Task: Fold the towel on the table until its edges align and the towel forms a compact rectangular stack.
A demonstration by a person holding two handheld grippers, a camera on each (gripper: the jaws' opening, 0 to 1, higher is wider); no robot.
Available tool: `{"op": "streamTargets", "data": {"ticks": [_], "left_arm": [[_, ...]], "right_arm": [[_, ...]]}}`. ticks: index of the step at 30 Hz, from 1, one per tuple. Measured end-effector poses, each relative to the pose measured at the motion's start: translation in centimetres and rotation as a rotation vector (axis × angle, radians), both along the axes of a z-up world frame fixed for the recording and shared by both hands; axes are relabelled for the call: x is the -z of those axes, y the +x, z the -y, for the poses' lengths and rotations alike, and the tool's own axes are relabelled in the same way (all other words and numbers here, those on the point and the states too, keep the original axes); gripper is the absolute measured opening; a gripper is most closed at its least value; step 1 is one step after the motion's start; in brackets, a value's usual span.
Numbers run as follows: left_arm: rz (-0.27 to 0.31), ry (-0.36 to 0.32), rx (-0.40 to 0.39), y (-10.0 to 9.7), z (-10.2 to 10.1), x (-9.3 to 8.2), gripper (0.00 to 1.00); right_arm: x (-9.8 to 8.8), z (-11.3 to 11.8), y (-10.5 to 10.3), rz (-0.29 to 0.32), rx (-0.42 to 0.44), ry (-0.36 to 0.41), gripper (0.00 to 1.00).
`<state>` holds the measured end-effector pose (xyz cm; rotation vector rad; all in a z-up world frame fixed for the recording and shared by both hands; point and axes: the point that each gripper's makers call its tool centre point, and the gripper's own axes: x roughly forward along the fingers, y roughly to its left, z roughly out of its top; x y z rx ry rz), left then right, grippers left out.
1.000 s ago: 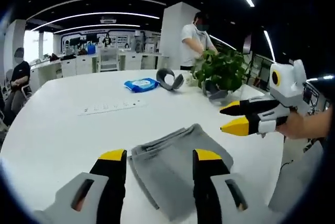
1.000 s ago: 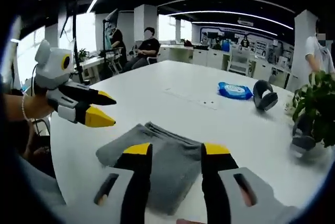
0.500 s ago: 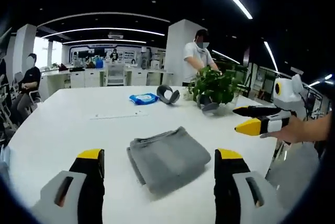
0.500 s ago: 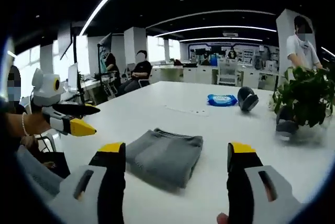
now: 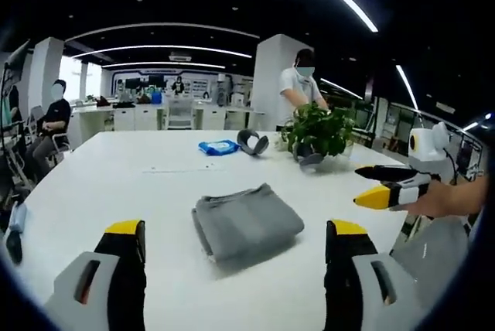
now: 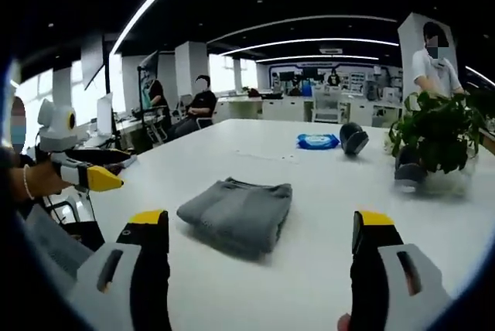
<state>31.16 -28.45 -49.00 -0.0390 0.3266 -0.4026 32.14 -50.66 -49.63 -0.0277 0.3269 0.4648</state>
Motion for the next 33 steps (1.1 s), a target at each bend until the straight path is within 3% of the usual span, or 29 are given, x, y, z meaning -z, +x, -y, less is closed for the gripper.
{"op": "streamTargets", "data": {"ticks": [11, 16, 17, 20, 25, 29, 33], "left_arm": [[0.028, -0.012, -0.030, -0.3, -1.1, -0.5, 1.00], [0.047, -0.076, -0.062, -0.2, -1.6, -1.1, 1.00], [0.030, -0.083, -0.058, -0.3, -1.6, -1.0, 1.00], [0.063, -0.085, -0.073, -0.4, -2.0, -1.5, 1.00], [0.063, -0.121, -0.087, -0.8, -2.6, -2.0, 1.00], [0.115, -0.244, -0.067, -1.0, -1.8, -4.3, 0.99], [0.140, -0.295, -0.039, -1.1, -1.0, -6.0, 0.99]], "right_arm": [[-0.2, 0.1, -0.9, 0.018, 0.018, -0.001, 0.99], [-1.4, 0.2, -0.7, 0.047, 0.023, -0.010, 0.99], [-1.6, 0.2, -0.6, 0.050, 0.022, -0.009, 0.99], [-2.0, 0.2, -0.3, 0.057, 0.023, -0.012, 0.99], [-2.7, -0.3, -0.2, 0.073, 0.014, -0.009, 0.99], [-3.7, -1.0, -0.3, 0.101, 0.011, 0.019, 0.99], [-4.8, -1.6, -0.4, 0.123, 0.004, 0.038, 0.99]]}}
